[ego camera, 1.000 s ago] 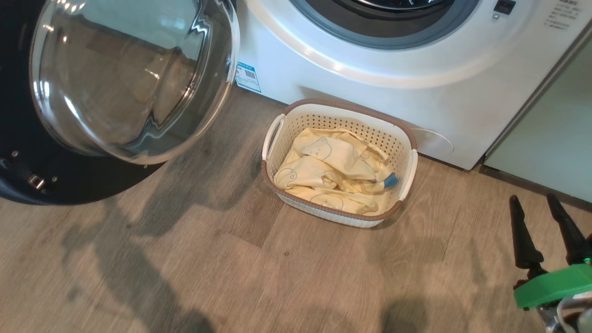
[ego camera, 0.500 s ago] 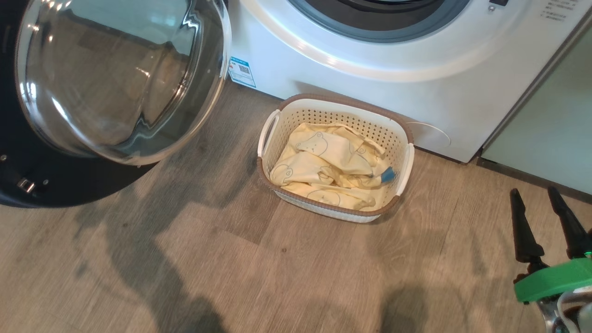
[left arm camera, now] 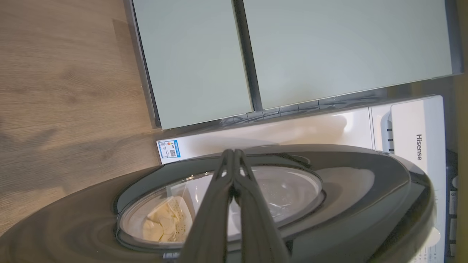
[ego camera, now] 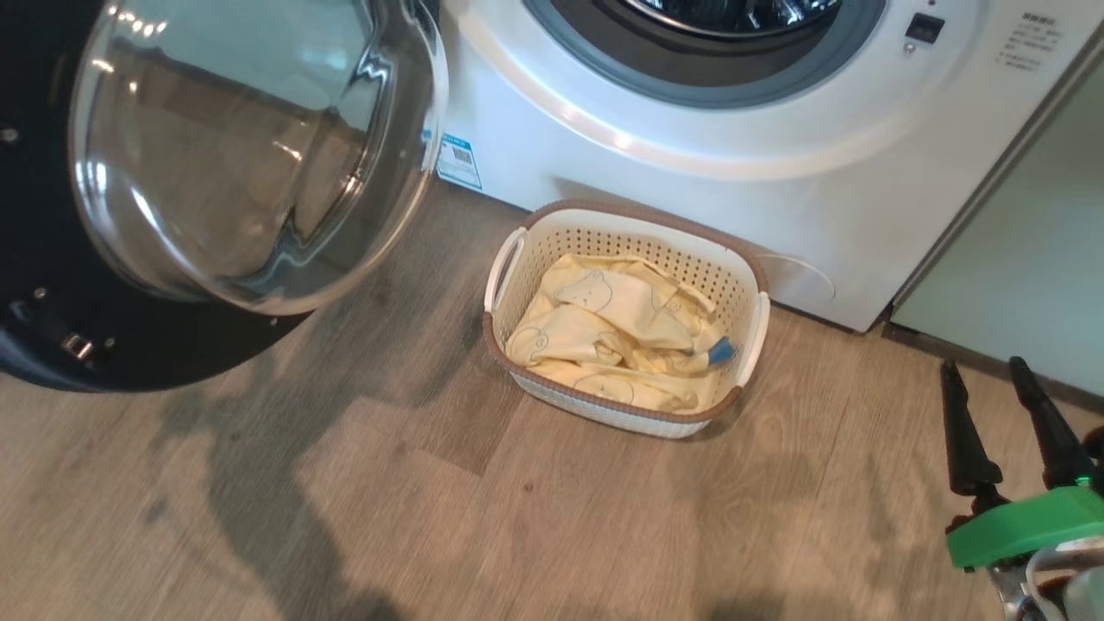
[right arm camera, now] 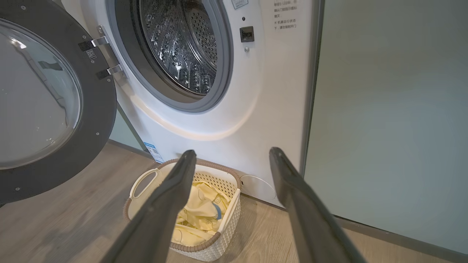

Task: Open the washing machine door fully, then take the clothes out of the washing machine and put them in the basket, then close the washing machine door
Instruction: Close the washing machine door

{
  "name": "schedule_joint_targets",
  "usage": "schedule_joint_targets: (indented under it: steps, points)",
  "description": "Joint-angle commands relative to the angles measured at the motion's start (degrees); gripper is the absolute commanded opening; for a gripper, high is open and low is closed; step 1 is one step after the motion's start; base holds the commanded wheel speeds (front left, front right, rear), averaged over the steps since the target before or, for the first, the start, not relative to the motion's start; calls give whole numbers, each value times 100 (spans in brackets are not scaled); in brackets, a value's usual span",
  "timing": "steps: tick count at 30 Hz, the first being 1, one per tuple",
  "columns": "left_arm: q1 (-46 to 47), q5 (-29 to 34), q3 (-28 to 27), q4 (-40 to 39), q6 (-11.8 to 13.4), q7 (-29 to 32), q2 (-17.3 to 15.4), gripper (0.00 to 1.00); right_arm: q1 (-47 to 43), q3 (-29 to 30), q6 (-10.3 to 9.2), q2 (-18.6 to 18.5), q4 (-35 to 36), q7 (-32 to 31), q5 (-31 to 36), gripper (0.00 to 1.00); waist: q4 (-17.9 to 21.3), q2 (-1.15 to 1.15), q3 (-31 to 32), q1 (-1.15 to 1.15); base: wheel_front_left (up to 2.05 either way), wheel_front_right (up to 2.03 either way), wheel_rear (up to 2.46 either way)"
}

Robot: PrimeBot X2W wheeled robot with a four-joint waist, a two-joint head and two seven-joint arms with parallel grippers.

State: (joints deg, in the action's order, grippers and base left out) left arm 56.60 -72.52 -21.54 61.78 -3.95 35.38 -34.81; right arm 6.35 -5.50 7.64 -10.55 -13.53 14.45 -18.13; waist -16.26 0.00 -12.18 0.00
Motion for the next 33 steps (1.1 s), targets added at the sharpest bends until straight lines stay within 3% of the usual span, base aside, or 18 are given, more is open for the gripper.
schedule_joint_targets:
  steps: [1, 9, 21, 33]
  points:
    - [96, 37, 10, -198, -71, 112, -294, 0, 70, -62, -15, -46, 152, 55, 21, 100, -12, 0, 70, 0, 0, 0, 0]
    - [-157, 29, 241, -266, -272, 477, 57, 0, -78, -17, -15, 84, 122, 55, 6, 100, -54, 0, 411, 0, 0, 0, 0]
    - [-365, -67, 526, -577, -325, 1172, 532, 0, -384, 87, -15, 341, 83, 55, -8, 100, -33, 0, 1018, 0, 0, 0, 0]
    - [-869, -201, 796, -1715, -124, 1700, 1337, 0, -441, 101, -15, 444, 86, 55, -2, 100, 100, 0, 1182, 0, 0, 0, 0]
